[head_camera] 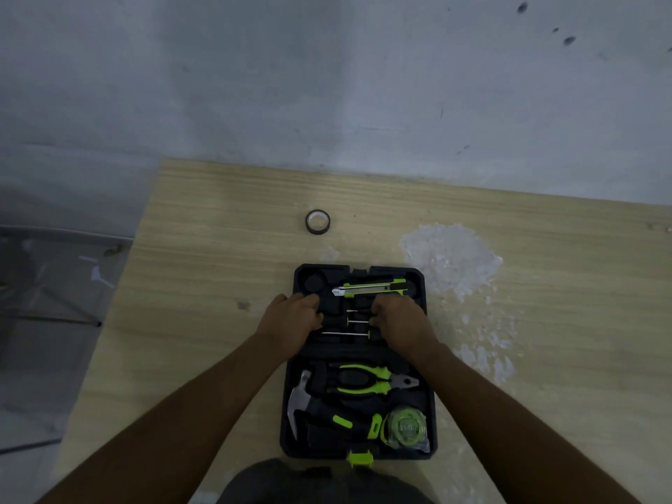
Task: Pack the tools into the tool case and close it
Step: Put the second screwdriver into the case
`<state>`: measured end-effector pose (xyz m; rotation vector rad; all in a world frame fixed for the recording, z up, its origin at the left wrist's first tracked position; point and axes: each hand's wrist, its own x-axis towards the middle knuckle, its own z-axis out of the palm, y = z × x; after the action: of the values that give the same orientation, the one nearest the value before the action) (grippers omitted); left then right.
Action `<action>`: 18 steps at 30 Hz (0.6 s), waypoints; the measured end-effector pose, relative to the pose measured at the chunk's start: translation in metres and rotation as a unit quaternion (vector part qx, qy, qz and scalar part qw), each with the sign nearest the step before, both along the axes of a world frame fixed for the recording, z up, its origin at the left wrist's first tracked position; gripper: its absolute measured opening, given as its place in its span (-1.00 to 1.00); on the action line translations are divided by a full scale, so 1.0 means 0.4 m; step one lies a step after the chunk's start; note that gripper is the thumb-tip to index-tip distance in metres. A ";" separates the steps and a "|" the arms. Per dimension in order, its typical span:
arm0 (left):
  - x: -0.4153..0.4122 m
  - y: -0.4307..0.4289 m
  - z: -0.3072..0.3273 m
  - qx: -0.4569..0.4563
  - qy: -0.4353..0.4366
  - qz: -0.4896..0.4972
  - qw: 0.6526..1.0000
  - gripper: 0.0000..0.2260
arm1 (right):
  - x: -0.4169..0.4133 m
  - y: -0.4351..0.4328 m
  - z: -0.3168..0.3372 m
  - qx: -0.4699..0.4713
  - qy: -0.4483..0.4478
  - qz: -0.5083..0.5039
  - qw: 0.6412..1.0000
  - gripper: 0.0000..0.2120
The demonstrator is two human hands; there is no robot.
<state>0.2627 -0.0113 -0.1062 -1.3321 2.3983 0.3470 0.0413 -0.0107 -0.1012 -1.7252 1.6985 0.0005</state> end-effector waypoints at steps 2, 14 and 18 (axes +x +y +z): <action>-0.002 -0.009 -0.013 0.000 0.016 0.005 1.000 -0.83 | 0.000 0.004 0.001 -0.006 0.024 -0.028 0.999 -0.73; -0.010 -0.021 -0.009 0.048 0.074 0.109 0.990 -0.76 | -0.019 -0.038 0.002 0.085 0.048 -0.010 0.995 -0.68; -0.002 -0.046 0.018 0.111 0.209 0.195 0.952 -0.70 | -0.027 -0.009 -0.007 0.052 0.015 -0.029 0.998 -0.67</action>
<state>0.2621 -0.0298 -0.0988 -1.7599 2.2954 1.0710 0.0304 -0.0144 -0.1039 -1.6071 1.7396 0.0866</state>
